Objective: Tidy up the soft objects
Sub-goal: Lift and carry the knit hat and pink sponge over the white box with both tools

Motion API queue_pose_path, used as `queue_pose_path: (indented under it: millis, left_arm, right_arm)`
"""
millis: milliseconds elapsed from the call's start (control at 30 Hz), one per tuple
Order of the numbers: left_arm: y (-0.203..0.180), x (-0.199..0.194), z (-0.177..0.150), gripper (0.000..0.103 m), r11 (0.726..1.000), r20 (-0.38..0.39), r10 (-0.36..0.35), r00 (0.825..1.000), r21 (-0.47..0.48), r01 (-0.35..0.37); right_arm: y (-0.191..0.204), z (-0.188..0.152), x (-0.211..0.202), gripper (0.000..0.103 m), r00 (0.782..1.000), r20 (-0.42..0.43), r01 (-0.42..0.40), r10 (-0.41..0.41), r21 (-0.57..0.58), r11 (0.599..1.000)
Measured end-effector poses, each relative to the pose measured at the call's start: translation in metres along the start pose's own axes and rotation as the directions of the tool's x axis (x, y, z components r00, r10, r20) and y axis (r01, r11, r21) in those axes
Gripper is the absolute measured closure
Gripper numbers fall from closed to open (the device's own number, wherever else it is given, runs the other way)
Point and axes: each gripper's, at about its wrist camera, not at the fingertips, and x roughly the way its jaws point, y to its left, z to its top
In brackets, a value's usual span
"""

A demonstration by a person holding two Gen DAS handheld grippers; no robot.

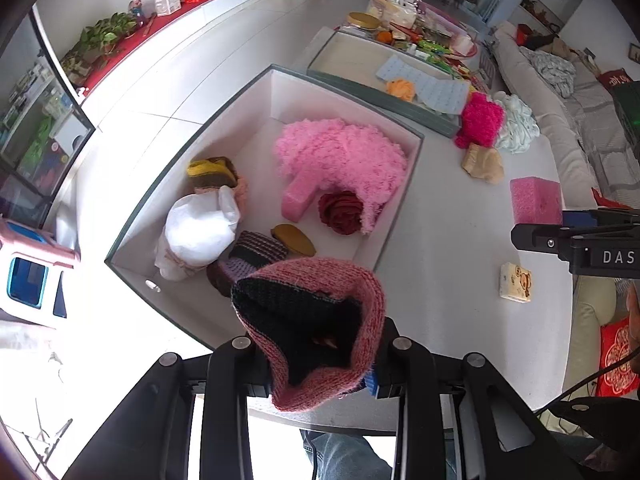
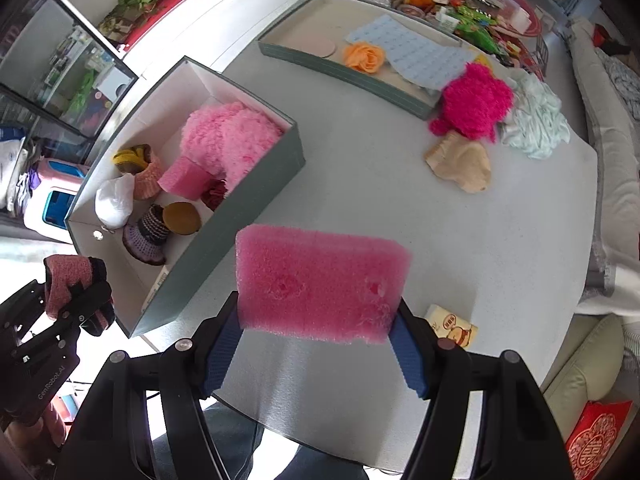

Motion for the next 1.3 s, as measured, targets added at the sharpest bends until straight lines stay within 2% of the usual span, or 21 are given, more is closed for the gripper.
queue_pose_path:
  millis: [267, 500, 800, 1300]
  left_arm:
    - [0.034, 0.007, 0.001, 0.070, 0.992, -0.012, 0.047, 0.999, -0.117, -0.048]
    - [0.051, 0.013, 0.004, 0.070, 0.982, -0.018, 0.063, 0.998, -0.175, -0.065]
    - [0.056, 0.022, 0.015, 0.070, 0.979, -0.024, 0.071, 0.997, -0.192, -0.075]
    - [0.058, 0.039, 0.018, 0.070, 0.977, -0.054, 0.074, 0.996, -0.196, -0.083]
  right_arm:
    - [0.052, 0.026, 0.000, 0.031, 1.000, -0.002, -0.021, 0.021, -0.129, 0.991]
    - [0.084, 0.044, 0.003, 0.031, 0.999, -0.010, -0.042, 0.041, -0.197, 0.979]
    - [0.104, 0.058, 0.018, 0.031, 0.998, -0.050, -0.043, 0.032, -0.230, 0.972]
    - [0.113, 0.066, 0.033, 0.031, 0.996, -0.085, -0.035, 0.015, -0.244, 0.969]
